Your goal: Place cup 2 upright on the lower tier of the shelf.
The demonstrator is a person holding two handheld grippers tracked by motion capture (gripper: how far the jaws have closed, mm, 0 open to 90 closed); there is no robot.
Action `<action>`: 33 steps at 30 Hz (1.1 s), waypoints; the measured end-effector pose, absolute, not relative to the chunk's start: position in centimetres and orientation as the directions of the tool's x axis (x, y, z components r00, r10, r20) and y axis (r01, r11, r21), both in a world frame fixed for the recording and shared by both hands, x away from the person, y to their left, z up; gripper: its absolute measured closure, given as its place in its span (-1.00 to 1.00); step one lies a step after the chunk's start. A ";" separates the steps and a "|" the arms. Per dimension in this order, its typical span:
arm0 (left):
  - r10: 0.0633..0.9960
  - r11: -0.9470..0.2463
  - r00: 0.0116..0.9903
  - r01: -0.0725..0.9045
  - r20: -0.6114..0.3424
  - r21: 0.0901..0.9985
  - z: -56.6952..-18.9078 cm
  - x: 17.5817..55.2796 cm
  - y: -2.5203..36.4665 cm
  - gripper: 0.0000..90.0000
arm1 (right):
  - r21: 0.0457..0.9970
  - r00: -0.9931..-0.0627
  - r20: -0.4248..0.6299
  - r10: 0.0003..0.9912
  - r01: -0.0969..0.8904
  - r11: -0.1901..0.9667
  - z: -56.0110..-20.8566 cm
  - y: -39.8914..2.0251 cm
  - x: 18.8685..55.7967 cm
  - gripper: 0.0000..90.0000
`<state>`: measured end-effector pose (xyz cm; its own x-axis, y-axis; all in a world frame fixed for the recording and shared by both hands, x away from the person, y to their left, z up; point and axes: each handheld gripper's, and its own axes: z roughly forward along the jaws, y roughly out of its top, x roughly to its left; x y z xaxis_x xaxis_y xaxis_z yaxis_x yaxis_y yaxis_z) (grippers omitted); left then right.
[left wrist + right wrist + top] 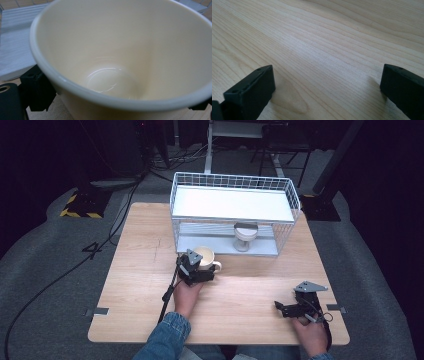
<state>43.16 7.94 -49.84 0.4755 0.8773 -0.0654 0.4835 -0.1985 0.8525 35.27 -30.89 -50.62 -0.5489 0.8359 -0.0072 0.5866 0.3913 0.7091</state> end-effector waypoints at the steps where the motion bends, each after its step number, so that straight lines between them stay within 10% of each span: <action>1: 0.878 -0.198 0.474 0.482 -0.064 0.853 -49.9 43.1 7.9 -0.84 | 0.709 -0.549 -0.007 0.836 0.586 0.391 -50.6 -30.9 35.3 -1.00; 33: 0.838 -0.237 0.544 0.444 -0.050 0.864 -46.5 40.4 9.1 -0.82 | 0.709 -0.549 -0.007 0.836 0.586 0.392 -50.6 -30.9 35.3 -1.00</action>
